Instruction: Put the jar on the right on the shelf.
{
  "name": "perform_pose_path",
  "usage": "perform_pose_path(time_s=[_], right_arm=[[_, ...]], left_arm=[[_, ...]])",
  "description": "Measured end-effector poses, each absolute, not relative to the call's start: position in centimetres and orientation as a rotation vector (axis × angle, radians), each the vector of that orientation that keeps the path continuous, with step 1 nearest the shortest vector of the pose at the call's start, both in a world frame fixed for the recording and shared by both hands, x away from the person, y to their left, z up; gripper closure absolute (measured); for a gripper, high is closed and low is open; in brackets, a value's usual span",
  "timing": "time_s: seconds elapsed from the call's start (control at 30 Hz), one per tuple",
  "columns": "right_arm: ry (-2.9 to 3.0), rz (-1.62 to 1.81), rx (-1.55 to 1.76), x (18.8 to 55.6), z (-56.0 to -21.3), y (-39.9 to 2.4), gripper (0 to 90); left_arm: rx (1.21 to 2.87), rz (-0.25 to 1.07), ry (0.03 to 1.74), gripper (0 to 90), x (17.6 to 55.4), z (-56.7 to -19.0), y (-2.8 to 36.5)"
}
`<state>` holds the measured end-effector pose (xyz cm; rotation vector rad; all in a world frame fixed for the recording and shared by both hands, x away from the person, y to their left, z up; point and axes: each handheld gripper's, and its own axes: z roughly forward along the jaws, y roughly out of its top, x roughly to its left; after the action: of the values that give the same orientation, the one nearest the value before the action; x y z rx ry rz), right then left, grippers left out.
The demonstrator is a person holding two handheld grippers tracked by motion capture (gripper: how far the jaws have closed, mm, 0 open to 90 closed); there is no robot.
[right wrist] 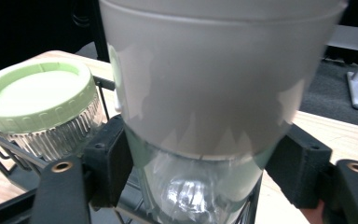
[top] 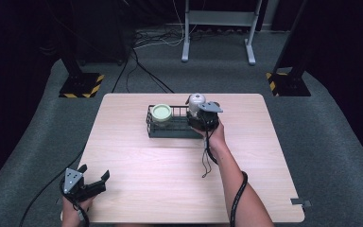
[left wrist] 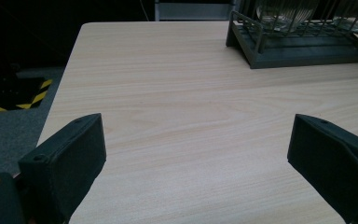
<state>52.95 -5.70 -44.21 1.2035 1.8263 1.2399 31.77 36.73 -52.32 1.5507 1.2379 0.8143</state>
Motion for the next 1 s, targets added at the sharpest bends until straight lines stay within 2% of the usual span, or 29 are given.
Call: perform_pose_path(time_s=[0.37, 1.0], right_arm=[[1.853, 1.263, 1.216, 51.9, -45.1, -7.5, 14.4], [1.848, 1.231, 1.255, 49.7, -47.0, -12.0, 10.7]], left_arm=[[1.550, 0.814, 1.237, 4.3, 31.8, -52.3, 36.7], [1.546, 0.815, 1.244, 4.4, 31.8, -52.3, 36.8]])
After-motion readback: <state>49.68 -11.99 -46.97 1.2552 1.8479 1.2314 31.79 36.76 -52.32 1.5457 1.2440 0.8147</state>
